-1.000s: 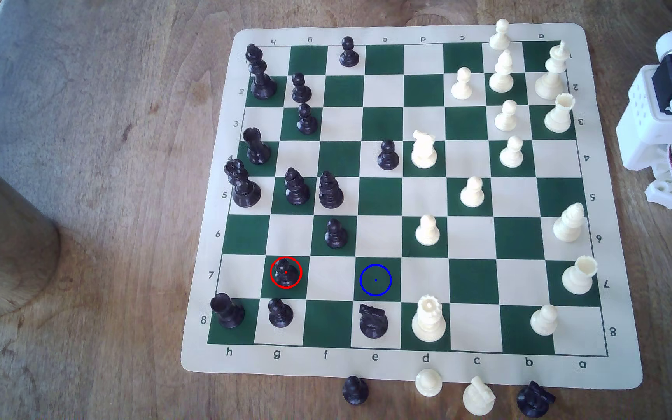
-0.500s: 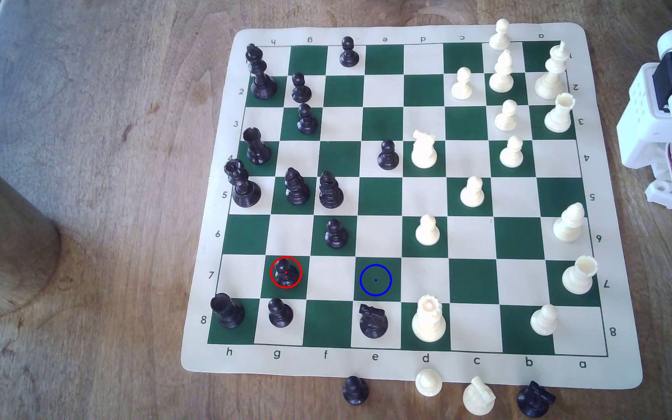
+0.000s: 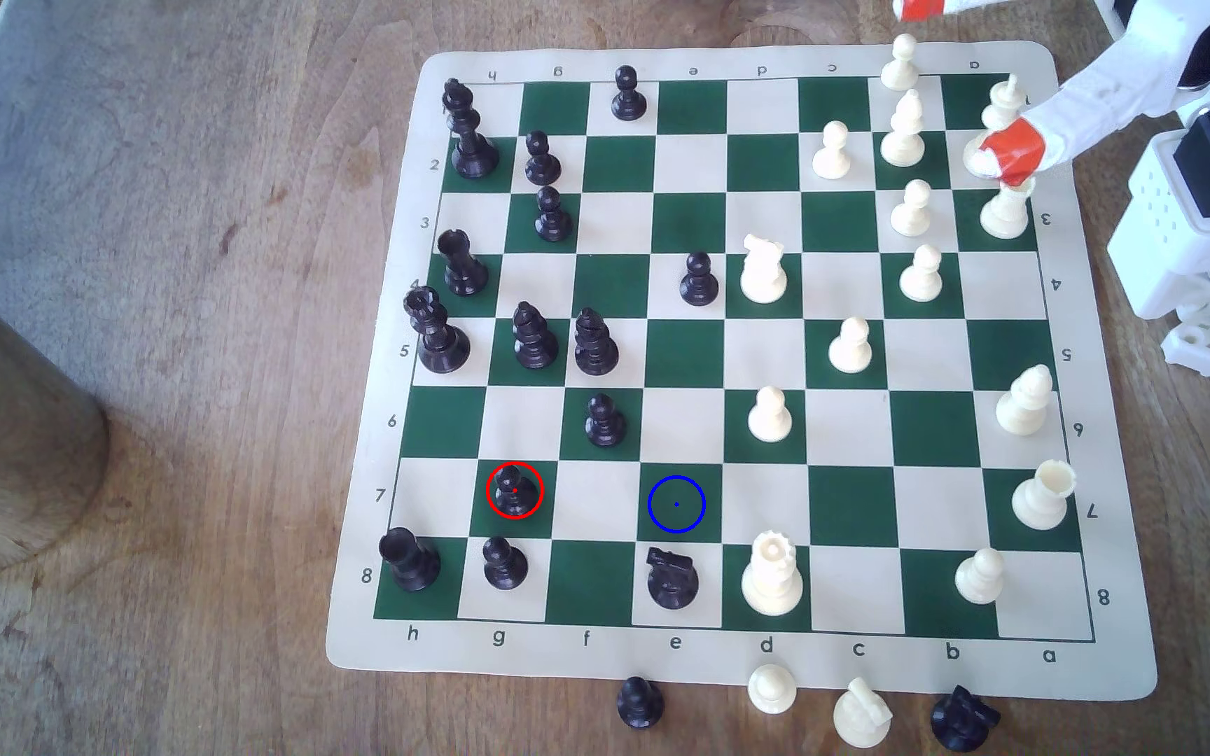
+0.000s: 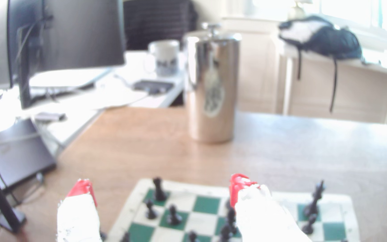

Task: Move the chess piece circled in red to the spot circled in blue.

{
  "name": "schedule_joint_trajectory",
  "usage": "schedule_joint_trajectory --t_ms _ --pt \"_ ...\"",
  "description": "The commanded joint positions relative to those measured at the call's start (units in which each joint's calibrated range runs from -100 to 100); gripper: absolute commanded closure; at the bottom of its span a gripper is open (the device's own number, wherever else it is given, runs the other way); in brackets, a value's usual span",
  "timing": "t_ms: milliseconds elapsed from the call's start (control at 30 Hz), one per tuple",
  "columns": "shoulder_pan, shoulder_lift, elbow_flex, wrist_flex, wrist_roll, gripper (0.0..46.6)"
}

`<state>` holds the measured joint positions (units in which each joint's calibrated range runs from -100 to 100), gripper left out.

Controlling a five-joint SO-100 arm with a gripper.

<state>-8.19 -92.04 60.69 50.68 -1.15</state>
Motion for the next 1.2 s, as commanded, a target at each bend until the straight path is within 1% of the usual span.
schedule_joint_trajectory --t_ms 0,67,100,133,167,200,233,267,400,433,533,567,600,667,700,767,900,1000,1167 --pt "1.19 6.39 -6.2 0.43 0.78 7.6" --pt "1.89 10.63 -8.19 0.51 0.59 6.6" --pt "2.2 12.67 -8.65 0.51 0.59 6.9" --pt "2.28 16.23 -8.74 0.02 0.34 11.5" --pt "1.97 18.19 -8.56 -1.29 -0.49 19.5" --pt "1.73 19.2 -8.28 -2.68 -1.27 25.8" --pt "1.5 20.82 -8.28 -4.49 -1.95 28.8" --pt "1.11 24.98 -9.73 -6.62 -3.03 26.0" --pt "1.19 37.29 -17.89 -8.01 -6.15 25.6" --pt "1.42 42.13 -22.06 -7.93 -7.67 24.7" --pt "1.42 47.81 -27.78 -7.19 -9.43 23.5" --pt "0.95 51.46 -32.04 -5.14 -10.5 23.0" --pt "0.4 52.74 -33.76 -4.32 -10.74 23.4" --pt "-0.69 55.03 -36.66 -3.01 -10.84 25.7" --pt "-1.24 57.74 -39.83 -1.78 -10.84 26.1" --pt "-1.32 60.89 -42.92 -1.62 -11.18 25.6" --pt "-1.24 70.39 -51.17 -0.88 -12.94 25.0" --pt "-1.71 76.93 -59.51 2.89 -14.02 25.8" --pt "-2.41 85.42 -68.03 6.16 -15.29 26.3"
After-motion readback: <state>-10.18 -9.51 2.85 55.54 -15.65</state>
